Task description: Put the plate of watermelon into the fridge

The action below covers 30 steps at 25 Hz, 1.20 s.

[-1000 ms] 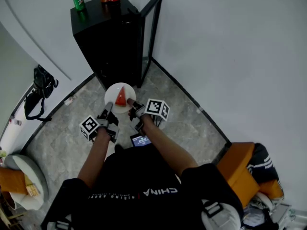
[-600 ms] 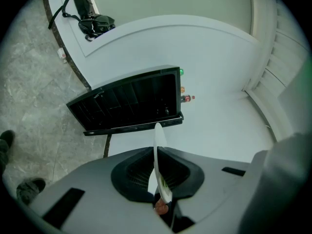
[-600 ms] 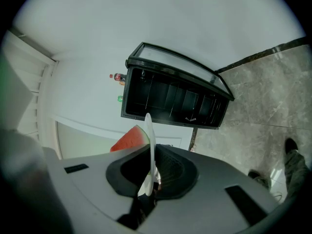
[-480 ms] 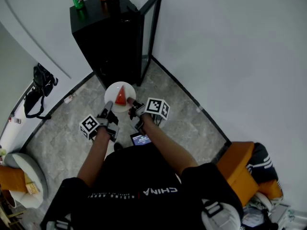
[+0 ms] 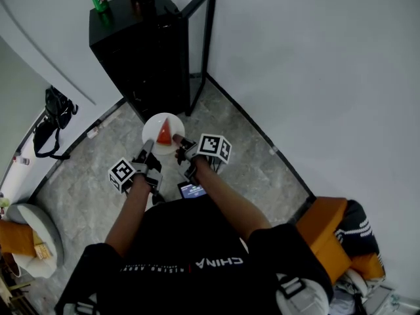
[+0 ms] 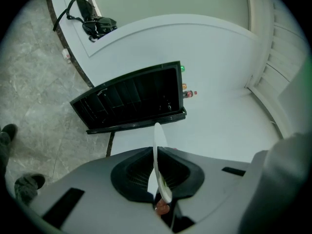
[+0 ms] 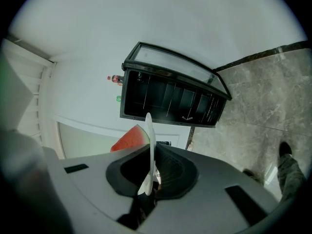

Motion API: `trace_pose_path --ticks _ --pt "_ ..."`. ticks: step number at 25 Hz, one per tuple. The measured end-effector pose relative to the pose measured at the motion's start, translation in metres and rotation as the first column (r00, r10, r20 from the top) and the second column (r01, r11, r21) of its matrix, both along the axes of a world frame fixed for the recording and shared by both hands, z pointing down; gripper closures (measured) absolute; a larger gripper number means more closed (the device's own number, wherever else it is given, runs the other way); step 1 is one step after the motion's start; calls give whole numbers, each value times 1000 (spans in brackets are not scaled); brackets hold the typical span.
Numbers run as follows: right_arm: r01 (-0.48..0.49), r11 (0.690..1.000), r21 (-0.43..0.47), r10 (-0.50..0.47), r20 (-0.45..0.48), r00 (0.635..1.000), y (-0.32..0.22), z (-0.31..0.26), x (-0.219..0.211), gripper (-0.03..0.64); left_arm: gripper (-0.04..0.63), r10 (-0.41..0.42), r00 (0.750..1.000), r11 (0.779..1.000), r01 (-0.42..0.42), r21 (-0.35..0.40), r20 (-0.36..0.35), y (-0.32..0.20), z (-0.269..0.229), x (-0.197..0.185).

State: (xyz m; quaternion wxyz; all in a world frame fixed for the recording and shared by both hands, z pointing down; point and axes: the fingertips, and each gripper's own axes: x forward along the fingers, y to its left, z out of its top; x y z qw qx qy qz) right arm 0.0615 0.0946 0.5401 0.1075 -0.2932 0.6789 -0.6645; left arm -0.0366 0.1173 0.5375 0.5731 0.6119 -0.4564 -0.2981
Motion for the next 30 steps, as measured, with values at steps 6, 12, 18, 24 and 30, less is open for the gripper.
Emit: trace_pose_path --ticks 6,12,18,24,30 --pt "46 999 -17 -46 16 999 -1 7 16 588 565 -45 999 999 45 -1 10 3 2 17" --pt "40 998 -41 -39 18 999 -1 23 13 586 565 -31 999 999 31 -25 5 0 17 15" --pt "3 999 -49 -1 22 1000 -30 25 -3 588 565 -2 999 1000 2 -9 -50 -33 14 0" --pt "-28 999 -42 29 23 999 -76 22 -40 587 565 48 998 999 -48 -10 -39 -82 15 -39" --pt "-59 998 -24 60 29 998 -115 17 -71 588 565 105 994 994 -104 31 -24 -127 6 -70"
